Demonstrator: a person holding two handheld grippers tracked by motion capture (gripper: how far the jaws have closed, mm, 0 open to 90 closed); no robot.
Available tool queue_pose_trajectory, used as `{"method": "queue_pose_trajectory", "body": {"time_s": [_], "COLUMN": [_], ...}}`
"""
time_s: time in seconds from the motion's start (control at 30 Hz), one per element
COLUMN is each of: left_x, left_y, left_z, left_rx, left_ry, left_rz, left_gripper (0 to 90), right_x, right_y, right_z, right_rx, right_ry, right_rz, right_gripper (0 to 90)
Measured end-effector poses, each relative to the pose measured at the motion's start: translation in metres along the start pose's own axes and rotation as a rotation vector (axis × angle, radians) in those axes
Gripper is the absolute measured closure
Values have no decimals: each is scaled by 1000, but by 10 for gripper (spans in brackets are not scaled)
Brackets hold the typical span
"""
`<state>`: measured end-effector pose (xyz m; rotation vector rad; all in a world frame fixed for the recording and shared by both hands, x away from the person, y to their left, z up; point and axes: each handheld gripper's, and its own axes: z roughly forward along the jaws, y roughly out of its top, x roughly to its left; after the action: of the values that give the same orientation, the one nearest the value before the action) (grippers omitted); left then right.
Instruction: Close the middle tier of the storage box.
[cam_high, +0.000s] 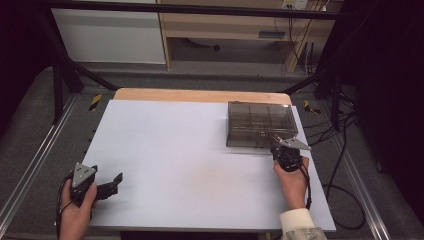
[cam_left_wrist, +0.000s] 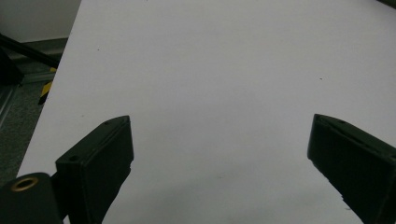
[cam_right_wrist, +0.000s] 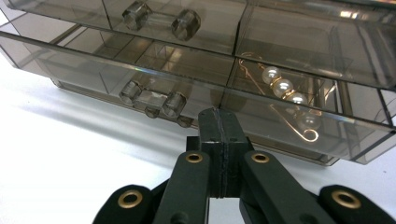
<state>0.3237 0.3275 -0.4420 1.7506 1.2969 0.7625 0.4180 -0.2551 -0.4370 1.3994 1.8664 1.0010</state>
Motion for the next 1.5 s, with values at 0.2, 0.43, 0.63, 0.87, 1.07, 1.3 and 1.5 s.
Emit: {"method": "queue_pose_trajectory", "body": {"time_s": [0.2,0.43,0.63,0.87,1.07,1.3,1.5], "left_x": [-1,-1,-1,-1,-1,-1,-1], "left_y": [0,-1,0,0,0,0,0], "left_z": [2,0,0,0,0,0,0], "left_rx": [5,-1,-1,-1,0,0,-1], "left_ry": [-2,1,-1,0,0,0,0], "left_rz": [1,0,0,0,0,0,0], "left_gripper": [68,68,68,68,68,68,68], "right_x": [-1,0,0,-1,-1,-1,-1], "right_y": [1,3,3,3,3,3,3], "right_z": [1,1,1,1,1,1,2], "right_rx": [-1,-12,-12,-14,-15,-16,-16], "right_ry": [1,-2,-3,-6,-8,-9,-9], "right_rz": [-2,-3,-5,-4,-7,-7,-7], "right_gripper": [900,900,900,900,900,900,900]}}
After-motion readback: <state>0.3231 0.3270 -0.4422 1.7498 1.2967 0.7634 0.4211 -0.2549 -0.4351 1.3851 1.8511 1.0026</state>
